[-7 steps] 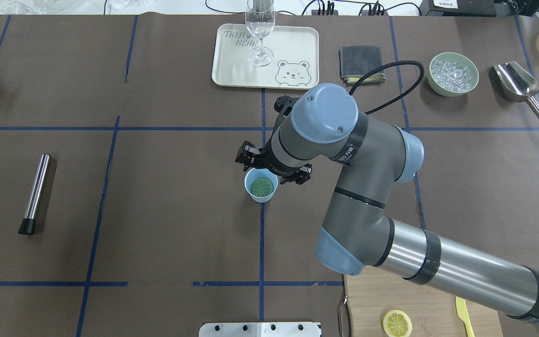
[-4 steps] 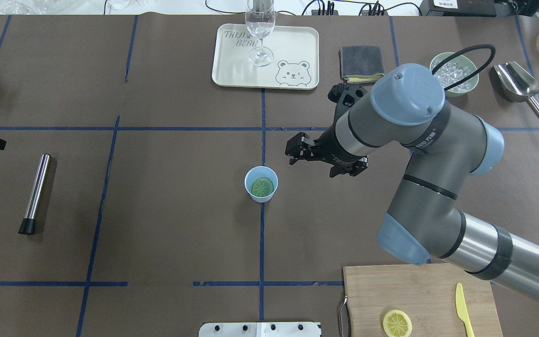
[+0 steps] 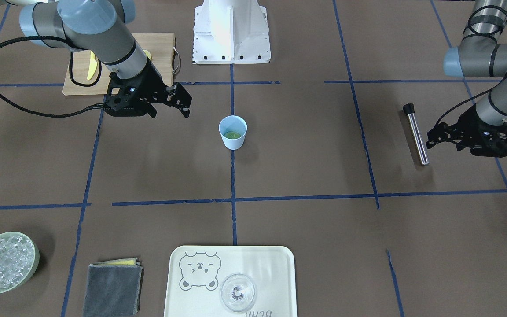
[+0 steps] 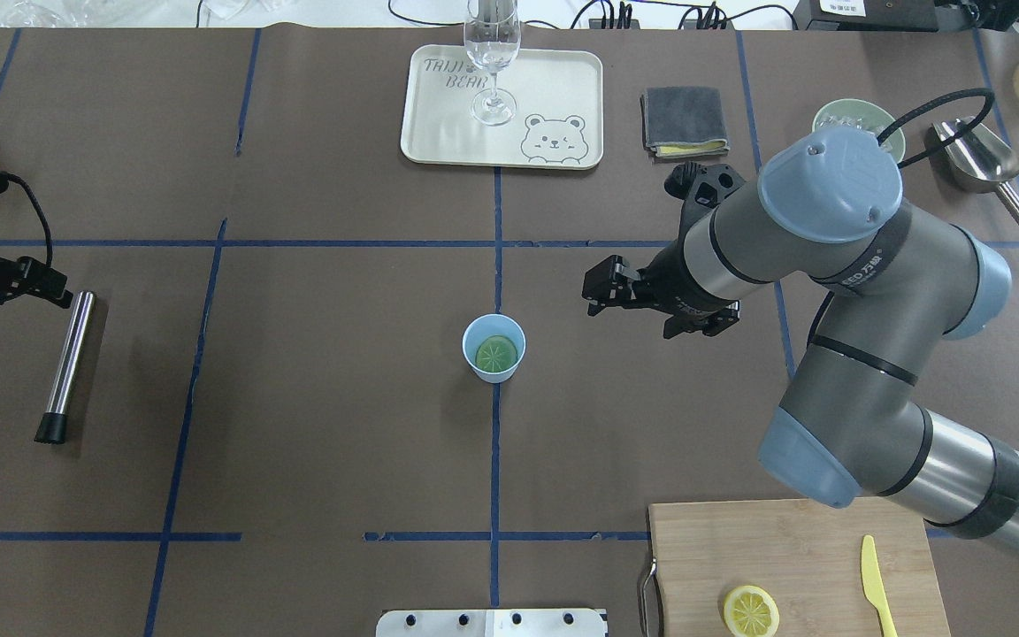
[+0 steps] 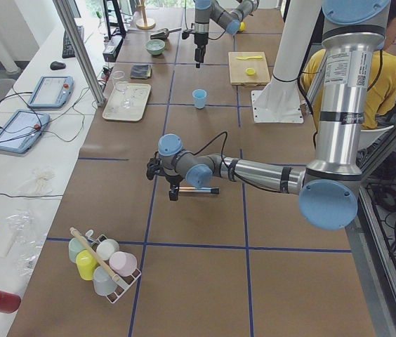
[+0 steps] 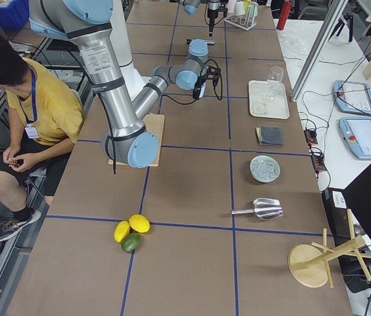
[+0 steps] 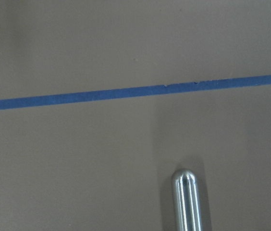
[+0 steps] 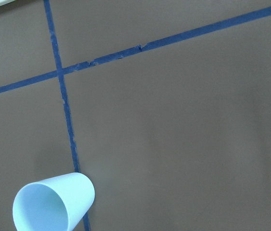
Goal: Squeeze lemon into cup
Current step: 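Raise the right gripper from the cup while the left gripper reaches for the muddler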
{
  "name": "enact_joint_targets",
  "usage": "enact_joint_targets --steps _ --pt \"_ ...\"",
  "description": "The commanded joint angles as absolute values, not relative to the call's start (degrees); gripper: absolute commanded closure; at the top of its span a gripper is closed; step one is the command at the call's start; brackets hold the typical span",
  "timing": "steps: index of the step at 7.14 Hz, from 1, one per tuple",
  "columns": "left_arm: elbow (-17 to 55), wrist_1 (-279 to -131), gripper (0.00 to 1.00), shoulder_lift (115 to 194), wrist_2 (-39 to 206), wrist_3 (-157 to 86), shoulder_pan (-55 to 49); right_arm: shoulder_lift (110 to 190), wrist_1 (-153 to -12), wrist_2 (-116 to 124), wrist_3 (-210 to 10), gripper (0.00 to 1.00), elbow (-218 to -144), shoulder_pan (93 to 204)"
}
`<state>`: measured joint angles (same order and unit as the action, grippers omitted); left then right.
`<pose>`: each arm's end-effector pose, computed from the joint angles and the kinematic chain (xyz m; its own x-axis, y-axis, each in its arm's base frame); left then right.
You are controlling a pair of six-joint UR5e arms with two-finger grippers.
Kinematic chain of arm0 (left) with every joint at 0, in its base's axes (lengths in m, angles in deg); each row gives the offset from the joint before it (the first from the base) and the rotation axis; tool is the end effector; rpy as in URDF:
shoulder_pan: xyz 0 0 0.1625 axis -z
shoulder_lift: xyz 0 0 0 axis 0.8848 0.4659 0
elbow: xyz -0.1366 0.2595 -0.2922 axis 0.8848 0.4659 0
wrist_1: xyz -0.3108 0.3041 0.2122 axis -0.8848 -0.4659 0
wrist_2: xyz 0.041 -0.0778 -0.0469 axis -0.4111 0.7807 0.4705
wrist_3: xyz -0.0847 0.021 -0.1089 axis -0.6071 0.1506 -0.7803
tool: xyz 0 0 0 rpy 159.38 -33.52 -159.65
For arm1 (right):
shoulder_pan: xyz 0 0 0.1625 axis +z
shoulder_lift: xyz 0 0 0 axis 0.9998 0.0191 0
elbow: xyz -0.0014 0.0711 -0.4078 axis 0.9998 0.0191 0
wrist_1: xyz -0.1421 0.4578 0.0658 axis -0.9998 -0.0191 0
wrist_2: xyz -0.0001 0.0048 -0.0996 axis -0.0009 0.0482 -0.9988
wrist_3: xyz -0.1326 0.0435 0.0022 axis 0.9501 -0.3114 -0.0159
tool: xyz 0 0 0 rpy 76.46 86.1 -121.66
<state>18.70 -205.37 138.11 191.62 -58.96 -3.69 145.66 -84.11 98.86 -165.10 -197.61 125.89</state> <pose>0.2895 -0.5586 0.5866 0.6650 0.0760 -0.7429 -0.0505 0.9971 0.0568 -0.4905 -0.4540 0.2060 0.4851 0.2021 0.8508 -0.1519 0.9776 -0.1457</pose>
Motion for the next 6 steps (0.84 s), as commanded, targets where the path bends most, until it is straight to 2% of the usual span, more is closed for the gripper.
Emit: enact_joint_targets --steps 1,2,4,6 --pt "16.30 -205.44 0.07 139.63 189.62 -60.25 -7.28 146.02 -84.11 98.69 -164.99 0.00 -197.57 125.82" --pt "15.68 -205.53 0.15 139.99 189.08 -60.25 -7.47 146.02 -84.11 98.68 -165.07 0.00 -197.65 125.73" --pt "15.68 -205.53 0.43 139.99 188.46 -59.99 -7.74 146.02 -84.03 98.68 -165.07 0.00 -197.57 125.64" --pt "15.68 -205.61 0.43 139.99 188.20 -59.72 -8.35 145.93 -84.03 98.68 -165.07 0.00 -197.57 125.55"
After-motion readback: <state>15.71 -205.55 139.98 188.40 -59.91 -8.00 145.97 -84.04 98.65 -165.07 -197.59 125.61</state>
